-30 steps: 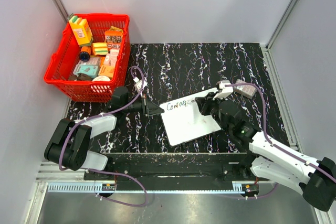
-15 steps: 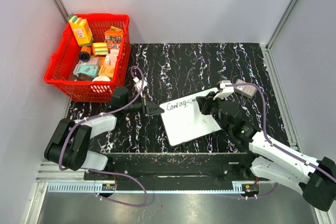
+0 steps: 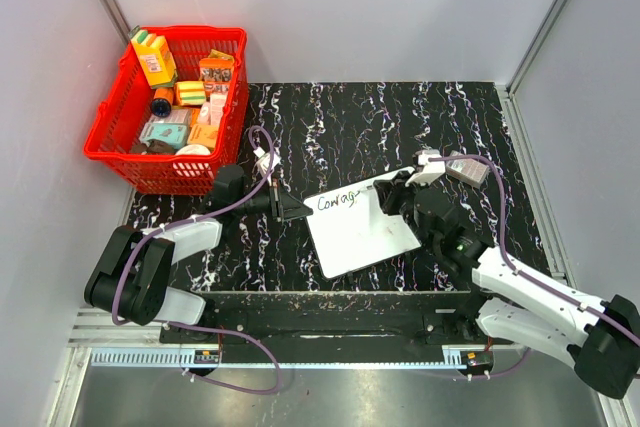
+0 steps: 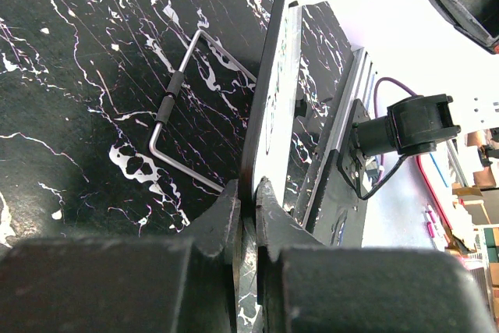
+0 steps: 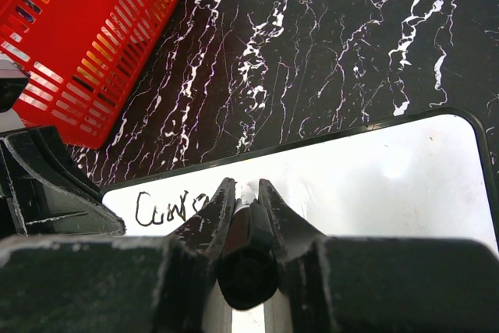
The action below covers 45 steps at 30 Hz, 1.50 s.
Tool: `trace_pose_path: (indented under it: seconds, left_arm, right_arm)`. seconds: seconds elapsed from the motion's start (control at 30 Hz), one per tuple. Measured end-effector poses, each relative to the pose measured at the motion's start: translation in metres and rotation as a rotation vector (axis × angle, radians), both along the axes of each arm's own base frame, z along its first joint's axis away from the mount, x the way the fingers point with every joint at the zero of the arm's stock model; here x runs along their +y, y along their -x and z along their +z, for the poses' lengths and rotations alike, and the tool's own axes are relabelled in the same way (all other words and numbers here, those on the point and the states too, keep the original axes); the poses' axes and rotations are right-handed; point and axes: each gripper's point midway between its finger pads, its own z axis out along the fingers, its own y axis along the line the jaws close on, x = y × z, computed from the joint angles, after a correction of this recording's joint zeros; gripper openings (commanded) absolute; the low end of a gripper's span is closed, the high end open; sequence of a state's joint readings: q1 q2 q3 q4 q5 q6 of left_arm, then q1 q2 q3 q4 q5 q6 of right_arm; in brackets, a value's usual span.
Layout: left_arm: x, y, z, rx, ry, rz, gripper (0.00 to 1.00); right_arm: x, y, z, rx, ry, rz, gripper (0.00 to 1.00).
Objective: Write a sentence on the whiteboard
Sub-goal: Write on the whiteboard at the whiteboard stand.
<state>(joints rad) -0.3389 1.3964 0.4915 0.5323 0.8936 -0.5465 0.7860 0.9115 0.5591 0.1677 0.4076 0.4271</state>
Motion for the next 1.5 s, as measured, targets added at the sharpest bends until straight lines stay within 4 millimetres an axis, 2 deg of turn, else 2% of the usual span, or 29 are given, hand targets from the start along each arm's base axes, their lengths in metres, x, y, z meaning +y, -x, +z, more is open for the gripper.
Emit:
trace_pose_path:
  seconds: [0.63,1.0,1.5]
  left_arm:
    - [0.000,0.000,0.000,0.000,0.000,0.000,0.00]
    - [0.000,0.000,0.001,-0.001,0.000,-0.001,0.00]
    - [0.000,0.000,0.000,0.000,0.000,-0.001,0.00]
  right_arm:
    - [0.010,0.005,-0.002,0.020,-0.008,0.057,0.00]
    - [0.004,0.012,-0.008,0.047,-0.007,0.054,0.00]
    - [-0.004,0.010,-0.009,0.048,0.002,0.016,0.00]
